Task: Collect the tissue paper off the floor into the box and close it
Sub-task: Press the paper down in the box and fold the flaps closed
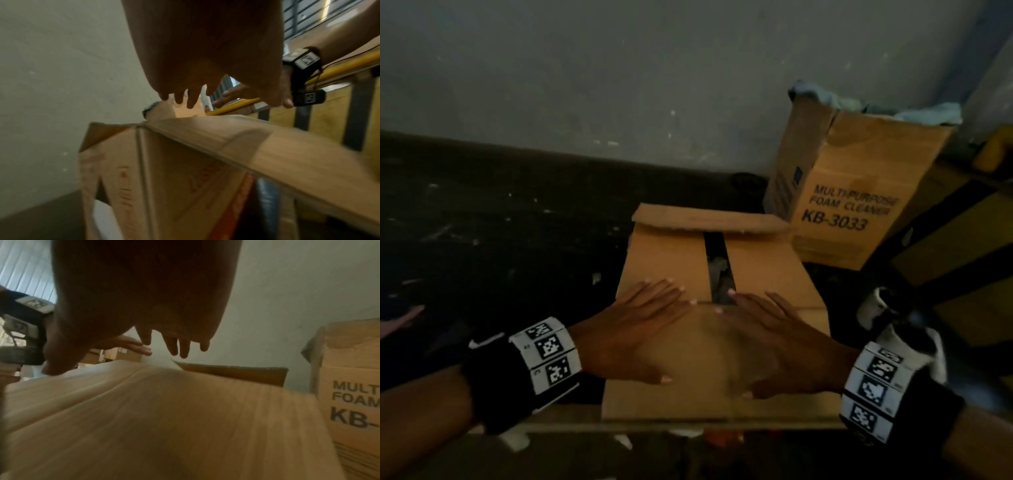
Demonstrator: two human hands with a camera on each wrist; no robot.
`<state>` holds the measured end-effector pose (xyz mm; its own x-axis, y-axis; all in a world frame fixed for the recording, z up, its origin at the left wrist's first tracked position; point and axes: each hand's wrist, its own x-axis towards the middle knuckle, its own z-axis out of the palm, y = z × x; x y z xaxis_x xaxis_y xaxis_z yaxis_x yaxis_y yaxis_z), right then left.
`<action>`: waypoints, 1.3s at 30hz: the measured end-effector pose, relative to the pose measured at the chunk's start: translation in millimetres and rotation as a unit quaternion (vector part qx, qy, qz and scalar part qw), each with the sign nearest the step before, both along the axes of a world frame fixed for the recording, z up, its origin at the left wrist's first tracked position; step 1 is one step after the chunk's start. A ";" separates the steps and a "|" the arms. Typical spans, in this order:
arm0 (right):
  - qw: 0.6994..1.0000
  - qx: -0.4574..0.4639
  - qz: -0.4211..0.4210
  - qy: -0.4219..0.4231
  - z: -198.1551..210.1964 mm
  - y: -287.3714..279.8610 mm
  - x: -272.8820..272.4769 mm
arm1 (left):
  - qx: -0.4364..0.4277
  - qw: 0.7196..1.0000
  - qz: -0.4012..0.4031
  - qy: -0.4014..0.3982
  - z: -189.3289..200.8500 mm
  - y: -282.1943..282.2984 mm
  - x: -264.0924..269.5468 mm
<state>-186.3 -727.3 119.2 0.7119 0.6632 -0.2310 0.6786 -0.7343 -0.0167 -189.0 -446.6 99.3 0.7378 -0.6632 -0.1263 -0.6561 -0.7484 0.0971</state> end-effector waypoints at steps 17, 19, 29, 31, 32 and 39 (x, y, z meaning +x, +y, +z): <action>0.992 0.048 0.024 -0.118 89.4 -14.2 -23.1 | -0.043 0.987 -0.049 -0.149 88.3 4.9 -16.4; 0.981 0.063 0.023 -0.184 111.3 -16.5 0.9 | -0.065 0.977 -0.022 -0.203 111.6 9.5 4.8; 0.983 -0.027 -0.151 -0.096 55.4 -46.3 123.2 | -0.001 0.981 0.164 -0.099 58.0 17.0 98.2; 0.984 -0.021 -0.174 -0.009 38.4 -57.6 138.1 | 0.009 0.983 0.182 -0.032 35.8 23.4 111.5; 0.984 -0.013 -0.179 0.023 30.3 -61.3 142.5 | 0.012 0.981 0.191 0.003 25.3 26.9 116.2; 0.982 0.074 -0.150 0.088 -16.3 -61.1 162.1 | -0.078 0.964 0.218 0.132 -13.0 47.9 130.4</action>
